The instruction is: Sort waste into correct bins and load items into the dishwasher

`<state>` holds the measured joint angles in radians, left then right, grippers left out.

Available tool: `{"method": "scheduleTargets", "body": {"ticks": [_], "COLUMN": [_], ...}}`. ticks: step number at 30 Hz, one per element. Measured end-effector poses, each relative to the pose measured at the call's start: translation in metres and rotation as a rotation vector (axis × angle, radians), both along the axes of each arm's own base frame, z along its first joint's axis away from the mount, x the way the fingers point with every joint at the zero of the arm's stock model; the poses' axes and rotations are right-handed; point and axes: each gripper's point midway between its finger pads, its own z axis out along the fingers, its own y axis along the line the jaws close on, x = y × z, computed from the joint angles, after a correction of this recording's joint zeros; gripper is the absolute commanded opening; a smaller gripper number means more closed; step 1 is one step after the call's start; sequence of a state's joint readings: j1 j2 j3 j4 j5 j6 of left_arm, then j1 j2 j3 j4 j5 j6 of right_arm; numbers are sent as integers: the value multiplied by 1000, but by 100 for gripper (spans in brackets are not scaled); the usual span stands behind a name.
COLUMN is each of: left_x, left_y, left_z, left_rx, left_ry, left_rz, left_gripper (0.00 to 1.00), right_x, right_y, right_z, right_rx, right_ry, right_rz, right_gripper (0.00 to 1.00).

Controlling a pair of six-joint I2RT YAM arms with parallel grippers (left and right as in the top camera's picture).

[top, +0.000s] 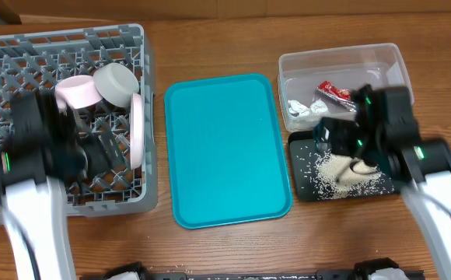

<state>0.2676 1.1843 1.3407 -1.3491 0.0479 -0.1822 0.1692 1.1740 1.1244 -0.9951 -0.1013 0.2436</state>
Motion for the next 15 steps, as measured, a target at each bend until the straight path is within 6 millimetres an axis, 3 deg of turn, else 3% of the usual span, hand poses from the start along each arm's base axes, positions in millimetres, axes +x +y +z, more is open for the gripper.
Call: {"method": "scheduleTargets", "body": {"ticks": [6,9,15], "left_x": [-40,-56,-65], "left_y": [-16,-20,-23], "left_z": [24,27,39], "left_rx": [83,107,127], "left_ry": [-329,-416,-502], "left_rz": [-34,-34,-33], "left_gripper": [100,100,100], "right_x": [-35,-50,-53], "right_y": [-17,-24,-27], "right_z": [38,40,39], "right_rx": [0,-12,-24], "right_ry": [-233,-252,-253], "right_rz": [-53,-70,-80], "right_gripper": [100,100,100]}}
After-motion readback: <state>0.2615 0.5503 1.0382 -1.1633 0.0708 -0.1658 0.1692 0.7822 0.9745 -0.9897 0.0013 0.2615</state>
